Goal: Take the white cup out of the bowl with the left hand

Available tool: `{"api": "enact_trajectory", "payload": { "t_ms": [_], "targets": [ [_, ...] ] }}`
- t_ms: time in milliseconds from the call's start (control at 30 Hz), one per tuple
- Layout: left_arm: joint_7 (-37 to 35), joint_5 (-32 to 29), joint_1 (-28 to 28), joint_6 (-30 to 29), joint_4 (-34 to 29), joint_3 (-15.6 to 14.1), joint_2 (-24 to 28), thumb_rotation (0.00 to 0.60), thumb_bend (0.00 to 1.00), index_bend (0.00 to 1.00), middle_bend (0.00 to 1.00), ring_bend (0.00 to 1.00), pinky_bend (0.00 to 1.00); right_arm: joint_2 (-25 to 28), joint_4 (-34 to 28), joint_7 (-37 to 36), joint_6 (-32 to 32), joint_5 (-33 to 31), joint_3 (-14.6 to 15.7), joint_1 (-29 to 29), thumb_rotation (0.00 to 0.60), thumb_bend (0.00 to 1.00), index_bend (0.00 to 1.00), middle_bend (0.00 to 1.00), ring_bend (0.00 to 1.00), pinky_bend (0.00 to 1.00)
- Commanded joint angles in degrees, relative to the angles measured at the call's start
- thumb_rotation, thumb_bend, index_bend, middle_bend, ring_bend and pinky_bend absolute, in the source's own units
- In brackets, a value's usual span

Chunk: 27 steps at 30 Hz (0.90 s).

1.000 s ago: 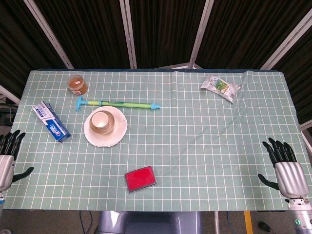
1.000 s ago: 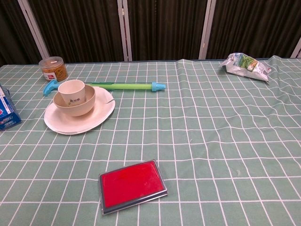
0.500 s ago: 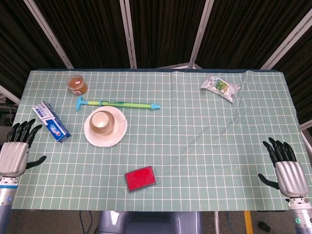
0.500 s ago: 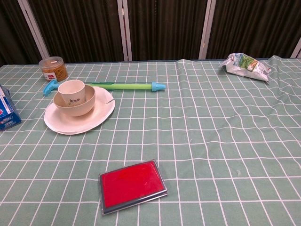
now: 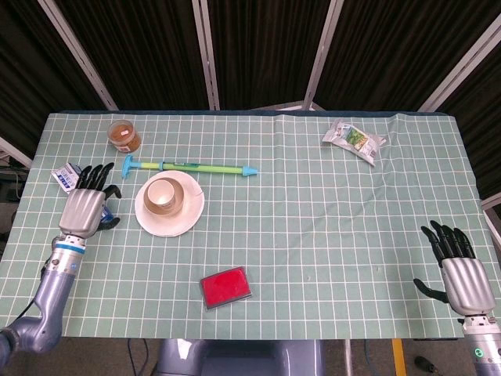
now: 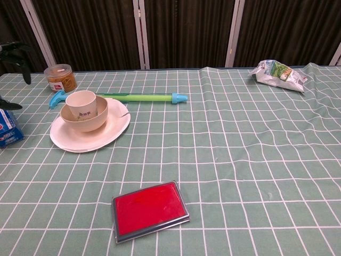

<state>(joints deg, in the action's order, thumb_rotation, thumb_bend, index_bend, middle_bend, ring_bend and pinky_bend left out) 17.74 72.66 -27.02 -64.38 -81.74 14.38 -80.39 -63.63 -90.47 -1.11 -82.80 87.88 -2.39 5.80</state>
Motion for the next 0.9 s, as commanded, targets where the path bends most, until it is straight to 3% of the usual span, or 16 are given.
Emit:
{"api": "enact_trajectory", "payload": {
  "t_ms": [33, 567, 900],
  "targets": [
    [1.79, -1.68, -2.41, 1.96, 1.8, 0.77, -2.23, 0.6, 0.2, 0.46, 0.0, 0.0, 0.0, 0.15, 0.1, -0.51, 0.11, -0.23, -0.1, 0.04, 0.6, 0.09, 0.06, 0.0, 0.0, 0.0],
    [8.36, -7.44, -9.27, 5.4, 6.6, 0.81, -10.44, 0.6, 0.25, 0.5, 0.0, 0.0, 0.0, 1.0, 0.7, -3.77, -0.17, -0.78, -0.53, -0.11, 0.6, 0.09, 0.06, 0.0, 0.0, 0.0],
    [10.12, -10.83, -11.5, 6.77, 10.11, 0.83, -12.44, 0.6, 0.27, 0.53, 0.0, 0.0, 0.0, 1.19, 1.01, -4.94, 0.07, -1.01, -0.64, -0.02, 0.6, 0.09, 0.06, 0.0, 0.0, 0.0]
  ]
}}
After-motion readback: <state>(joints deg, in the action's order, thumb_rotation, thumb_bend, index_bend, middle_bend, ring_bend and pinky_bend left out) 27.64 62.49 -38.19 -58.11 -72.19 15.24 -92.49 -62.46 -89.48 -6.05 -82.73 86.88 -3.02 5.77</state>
